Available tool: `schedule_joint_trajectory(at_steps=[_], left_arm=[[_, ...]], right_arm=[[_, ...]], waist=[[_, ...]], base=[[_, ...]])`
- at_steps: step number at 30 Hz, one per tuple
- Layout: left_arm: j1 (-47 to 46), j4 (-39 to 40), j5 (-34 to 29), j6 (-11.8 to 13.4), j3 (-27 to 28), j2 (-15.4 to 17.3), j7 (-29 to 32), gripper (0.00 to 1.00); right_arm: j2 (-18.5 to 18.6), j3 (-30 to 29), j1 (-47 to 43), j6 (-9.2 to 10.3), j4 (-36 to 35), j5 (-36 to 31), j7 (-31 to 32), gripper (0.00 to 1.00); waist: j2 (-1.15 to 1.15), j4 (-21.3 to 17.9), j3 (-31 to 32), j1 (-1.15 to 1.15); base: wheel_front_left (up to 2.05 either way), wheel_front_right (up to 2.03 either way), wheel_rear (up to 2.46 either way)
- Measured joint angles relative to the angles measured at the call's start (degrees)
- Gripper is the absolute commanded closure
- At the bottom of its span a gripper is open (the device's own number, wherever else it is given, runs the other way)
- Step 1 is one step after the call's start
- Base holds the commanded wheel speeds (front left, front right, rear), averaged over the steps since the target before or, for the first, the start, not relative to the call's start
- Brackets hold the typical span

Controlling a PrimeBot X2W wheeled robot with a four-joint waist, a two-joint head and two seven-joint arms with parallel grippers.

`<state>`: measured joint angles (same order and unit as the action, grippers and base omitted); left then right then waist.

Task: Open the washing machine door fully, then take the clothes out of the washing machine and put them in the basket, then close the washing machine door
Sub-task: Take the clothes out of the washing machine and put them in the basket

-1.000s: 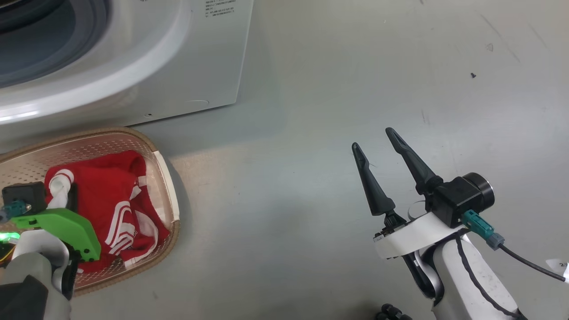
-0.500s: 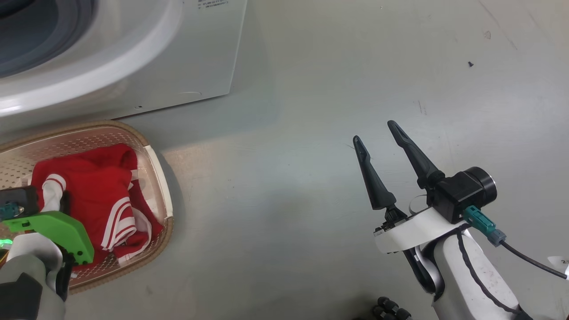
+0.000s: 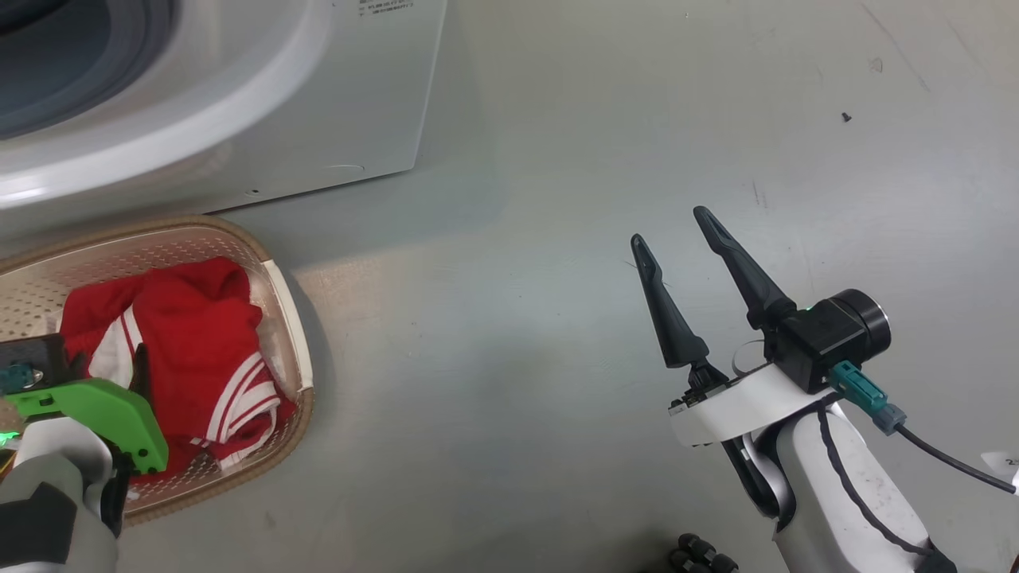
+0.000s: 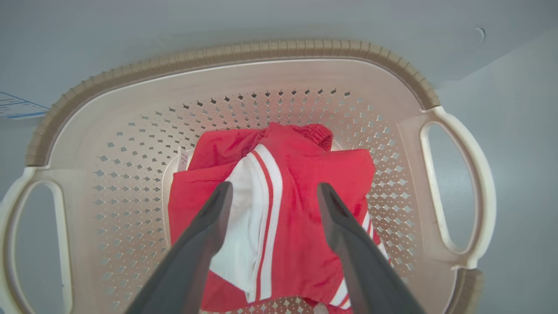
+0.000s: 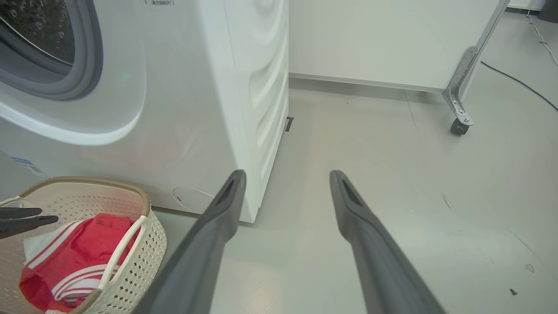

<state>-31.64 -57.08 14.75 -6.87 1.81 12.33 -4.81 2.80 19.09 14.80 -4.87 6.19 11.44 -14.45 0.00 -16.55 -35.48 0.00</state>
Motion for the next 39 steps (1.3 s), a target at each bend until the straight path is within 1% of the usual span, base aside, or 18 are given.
schedule_joint_trajectory(at_steps=[4,10,15,21,24,29,32,39], left_arm=[[-0.8,-0.8,-0.2,0.0,-0.7,-0.5,-0.9,0.00],[-1.6,-1.7,-0.2,0.0,-1.6,-1.9,-3.7,0.00],[-1.9,-1.6,-0.3,0.0,-2.6,-3.5,-6.8,0.00],[-1.9,-0.9,-1.8,0.0,-4.3,-4.2,-8.6,0.00],[-1.9,0.6,-1.8,0.0,-5.0,-4.8,-9.5,0.00],[-1.8,3.3,-2.7,-0.2,-6.9,-6.6,-9.6,0.00],[-1.4,4.9,-2.7,-0.2,-7.1,-7.3,-9.6,0.00],[1.2,15.2,-1.7,-0.2,-5.9,-8.2,-9.6,0.00]], right_arm=[[0.0,-0.3,0.1,0.08,0.1,-0.1,0.0,0.00],[0.0,-0.4,0.1,0.07,0.7,-0.1,0.0,0.00],[0.0,-1.1,0.1,0.07,1.2,-0.1,0.0,0.00],[0.0,-2.4,0.1,0.07,2.0,0.0,0.0,0.00],[0.0,-3.2,0.0,0.07,2.5,0.1,0.0,0.00],[0.0,-4.9,-0.2,0.07,3.0,0.5,0.0,0.00],[0.0,-5.7,-0.8,0.05,3.2,0.7,0.0,0.00],[0.0,-6.9,-3.0,0.04,3.5,0.7,0.0,0.00]], waist=[[0.00,0.3,0.5,0.00],[0.00,1.2,2.0,0.00],[0.00,2.3,3.9,0.00],[0.00,3.9,7.0,0.00],[0.00,4.9,8.7,0.00],[0.00,6.9,11.8,0.00],[0.00,8.1,13.7,0.00],[0.00,11.0,18.5,0.00]], base=[[0.00,0.00,0.00],[0.00,0.00,0.00],[0.00,0.00,0.00],[0.00,0.00,0.00],[0.00,0.00,0.00],[0.00,0.00,0.00],[0.00,0.00,0.00],[0.00,0.00,0.00]])
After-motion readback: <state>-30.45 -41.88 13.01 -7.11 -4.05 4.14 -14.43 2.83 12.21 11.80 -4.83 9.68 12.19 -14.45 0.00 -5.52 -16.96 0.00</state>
